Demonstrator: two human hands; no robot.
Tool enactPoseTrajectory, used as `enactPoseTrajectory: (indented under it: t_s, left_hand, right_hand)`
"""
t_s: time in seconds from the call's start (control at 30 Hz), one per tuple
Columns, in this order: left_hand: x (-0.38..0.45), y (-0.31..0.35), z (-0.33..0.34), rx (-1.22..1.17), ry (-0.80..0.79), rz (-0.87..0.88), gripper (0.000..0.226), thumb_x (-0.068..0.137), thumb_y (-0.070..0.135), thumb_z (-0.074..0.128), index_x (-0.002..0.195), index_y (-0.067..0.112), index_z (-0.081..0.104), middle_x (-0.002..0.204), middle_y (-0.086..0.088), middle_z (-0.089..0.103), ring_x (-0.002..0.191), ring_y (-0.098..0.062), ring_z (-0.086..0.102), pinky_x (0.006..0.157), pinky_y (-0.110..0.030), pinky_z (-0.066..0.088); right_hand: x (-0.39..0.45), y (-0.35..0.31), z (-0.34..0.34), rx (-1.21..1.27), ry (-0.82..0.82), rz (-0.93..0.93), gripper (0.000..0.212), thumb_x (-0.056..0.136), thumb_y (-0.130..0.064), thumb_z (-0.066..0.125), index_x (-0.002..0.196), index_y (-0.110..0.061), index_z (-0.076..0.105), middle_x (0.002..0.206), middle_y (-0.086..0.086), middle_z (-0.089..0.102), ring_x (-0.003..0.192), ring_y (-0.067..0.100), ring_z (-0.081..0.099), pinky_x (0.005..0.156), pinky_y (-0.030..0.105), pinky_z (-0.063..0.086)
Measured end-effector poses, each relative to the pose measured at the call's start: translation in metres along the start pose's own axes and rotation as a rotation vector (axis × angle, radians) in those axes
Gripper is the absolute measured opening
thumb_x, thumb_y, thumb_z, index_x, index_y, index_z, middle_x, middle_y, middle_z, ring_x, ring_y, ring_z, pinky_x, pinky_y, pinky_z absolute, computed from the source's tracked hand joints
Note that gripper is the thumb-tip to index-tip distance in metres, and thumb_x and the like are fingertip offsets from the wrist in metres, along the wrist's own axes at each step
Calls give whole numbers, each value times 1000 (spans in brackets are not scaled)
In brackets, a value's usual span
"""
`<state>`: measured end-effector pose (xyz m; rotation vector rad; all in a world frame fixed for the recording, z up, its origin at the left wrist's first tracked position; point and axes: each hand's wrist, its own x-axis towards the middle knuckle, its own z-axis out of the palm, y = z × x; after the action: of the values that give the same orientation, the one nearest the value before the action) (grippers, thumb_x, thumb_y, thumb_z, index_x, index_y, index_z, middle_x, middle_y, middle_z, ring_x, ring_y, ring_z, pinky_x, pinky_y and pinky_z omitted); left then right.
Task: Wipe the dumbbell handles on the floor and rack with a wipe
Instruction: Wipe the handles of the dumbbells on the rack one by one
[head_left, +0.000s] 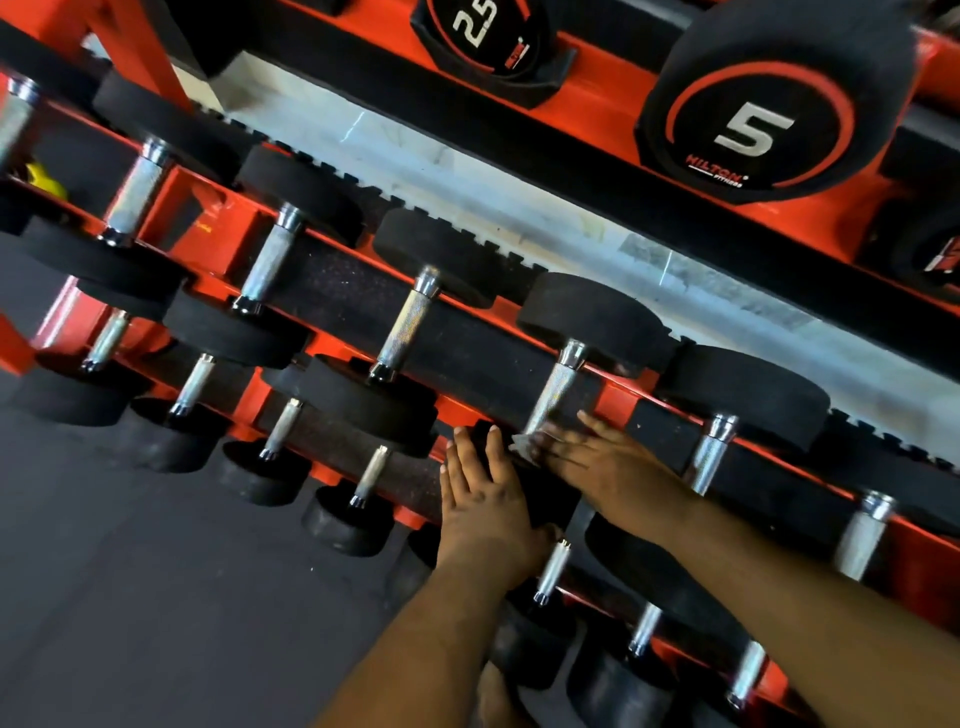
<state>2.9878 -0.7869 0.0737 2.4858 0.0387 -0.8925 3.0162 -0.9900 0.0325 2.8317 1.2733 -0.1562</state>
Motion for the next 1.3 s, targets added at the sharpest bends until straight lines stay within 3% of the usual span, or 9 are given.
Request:
enactPoseTrajectory:
  t_s: [0.1, 0.23, 0.37, 0.5, 0.8, 0.97, 1.03, 1.17, 1.3]
  left_hand:
    - [-3, 1, -2, 16, -6, -2, 129, 82, 59, 70, 155, 17, -27, 160, -22, -34, 150, -33, -30, 125, -47, -10]
    - [-7, -14, -11, 47, 79, 51, 116, 88, 68, 58, 157, 25, -24, 167, -10, -24, 154, -22, -22, 126, -43, -9]
    - [-8, -48, -22, 68, 380, 110, 97, 89, 75, 36, 162, 25, -3, 169, 0, -15, 153, -14, -25, 126, -43, -9]
    - [15, -87, -49, 118, 550, 59, 94, 87, 72, 35, 162, 20, 12, 171, -5, 1, 156, -19, -10, 126, -51, 7]
    - [54, -126, -124, -3, 314, -29, 125, 78, 63, 70, 161, 12, -7, 169, -14, -10, 157, -24, -10, 127, -40, -3]
    - [69, -117, -137, -65, 151, -72, 140, 69, 59, 80, 158, 5, -14, 166, -22, -17, 155, -33, -17, 127, -45, -3]
    - [70, -117, -138, -59, 121, -71, 141, 71, 61, 79, 158, 7, -17, 165, -23, -20, 154, -34, -20, 127, -47, -4]
    - [71, -121, -143, -44, 42, -58, 140, 75, 61, 79, 157, 12, -23, 163, -22, -28, 152, -35, -24, 126, -47, -6]
    - [72, -122, -147, -56, -20, -44, 137, 75, 57, 80, 158, 19, -22, 162, -22, -30, 152, -35, -26, 126, -48, -6]
  right_hand:
    - [-10, -10, -7, 361, 61, 357, 87, 77, 0, 74, 151, -32, 41, 124, 5, 71, 111, 24, 69, 98, 39, 54]
    - [7, -27, -31, 929, 381, 900, 41, 96, -4, 59, 117, -36, 70, 110, -12, 74, 101, 10, 70, 89, 28, 56]
    - [45, -37, -38, 1236, 412, 1056, 34, 93, -4, 58, 91, -35, 72, 92, -16, 74, 88, 6, 69, 82, 35, 58]
    - [103, -41, -39, 1235, 407, 1030, 29, 86, 1, 60, 92, -27, 68, 93, -10, 72, 91, 11, 68, 78, 26, 52]
    - [234, -36, -38, 579, 546, 429, 42, 98, -7, 45, 134, -12, 65, 138, 6, 63, 132, 19, 56, 110, 29, 45]
    - [232, -21, -8, 10, 77, -125, 56, 84, -18, 37, 131, -14, 66, 141, 5, 61, 135, 27, 53, 119, 50, 27]
    - [225, -8, -16, -104, 8, -148, 57, 86, -20, 39, 139, -14, 59, 146, 4, 56, 140, 24, 47, 120, 50, 18]
    - [225, -3, -24, -138, 38, 178, 57, 90, -10, 54, 147, -11, 49, 153, 7, 48, 146, 24, 38, 120, 48, 23]
    - [220, -29, -10, -68, -10, -19, 50, 90, -16, 39, 134, -11, 63, 142, 7, 60, 136, 24, 52, 114, 46, 39]
